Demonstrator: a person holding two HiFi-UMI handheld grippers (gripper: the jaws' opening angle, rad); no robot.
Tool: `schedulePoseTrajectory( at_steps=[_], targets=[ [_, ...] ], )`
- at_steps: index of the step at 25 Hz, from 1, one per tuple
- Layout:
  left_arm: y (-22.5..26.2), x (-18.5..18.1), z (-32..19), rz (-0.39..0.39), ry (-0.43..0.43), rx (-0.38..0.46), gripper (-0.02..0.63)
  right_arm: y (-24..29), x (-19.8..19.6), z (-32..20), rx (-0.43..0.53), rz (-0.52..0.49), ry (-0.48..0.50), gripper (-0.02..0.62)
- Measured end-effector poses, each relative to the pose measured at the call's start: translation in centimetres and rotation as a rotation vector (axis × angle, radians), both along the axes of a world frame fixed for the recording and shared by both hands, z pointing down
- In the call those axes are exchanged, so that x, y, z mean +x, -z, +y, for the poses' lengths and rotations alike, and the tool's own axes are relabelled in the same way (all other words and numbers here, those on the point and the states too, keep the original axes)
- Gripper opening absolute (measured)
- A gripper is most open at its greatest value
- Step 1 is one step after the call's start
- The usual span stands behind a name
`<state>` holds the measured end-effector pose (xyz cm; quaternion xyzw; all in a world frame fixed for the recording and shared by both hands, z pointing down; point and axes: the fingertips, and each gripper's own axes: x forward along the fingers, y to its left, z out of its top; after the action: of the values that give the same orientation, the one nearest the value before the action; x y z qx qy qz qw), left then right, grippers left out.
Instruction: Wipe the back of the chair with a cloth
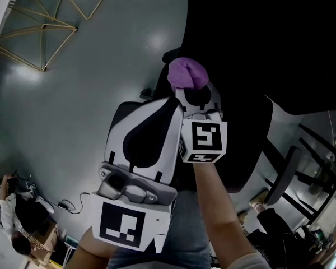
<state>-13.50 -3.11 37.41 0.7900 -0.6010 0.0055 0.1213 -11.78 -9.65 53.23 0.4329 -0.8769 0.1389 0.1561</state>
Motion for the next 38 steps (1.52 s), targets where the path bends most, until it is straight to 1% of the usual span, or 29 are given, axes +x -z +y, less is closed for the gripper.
schedulePoseTrajectory(
  at_steps=[7,12,16,24,27,32,38],
  targets=[
    [-0.2,-0.9,-0.2,-0.013,0.035,-0.006,0.012,-0.4,0.4,0.0,0.004,-0.027,0.017,0.103],
    [-0.6,-1.3,-0.3,-0.013,0.057,-0.007,0.012,-2.5,1.0,0.1,-0.027,0.011,0.017,0.103],
    [-0.9,-1.3,-0.2,-0.015,0.062,-0.009,0.012,-2.6,1.0,-0.1,0.008,0.044,0.041,0.103],
    [-1.3,-0.3,-0.5,-0.020,0.054,-0.016,0.012,-3.0,2.7,-0.7,0.112,0.166,0.103,0.101],
    [-1.4,0.3,-0.3,-0.021,0.047,-0.017,0.012,-3.1,4.7,-1.0,0.103,0.165,0.059,0.101],
    [-1.3,1.6,-0.3,-0.023,0.031,-0.018,0.012,-4.0,10.0,-2.0,0.056,0.168,-0.070,0.101],
    [-0.8,4.1,-0.8,-0.034,-0.004,-0.012,0.012,-4.6,15.5,-2.8,0.023,0.188,-0.175,0.103]
  ],
)
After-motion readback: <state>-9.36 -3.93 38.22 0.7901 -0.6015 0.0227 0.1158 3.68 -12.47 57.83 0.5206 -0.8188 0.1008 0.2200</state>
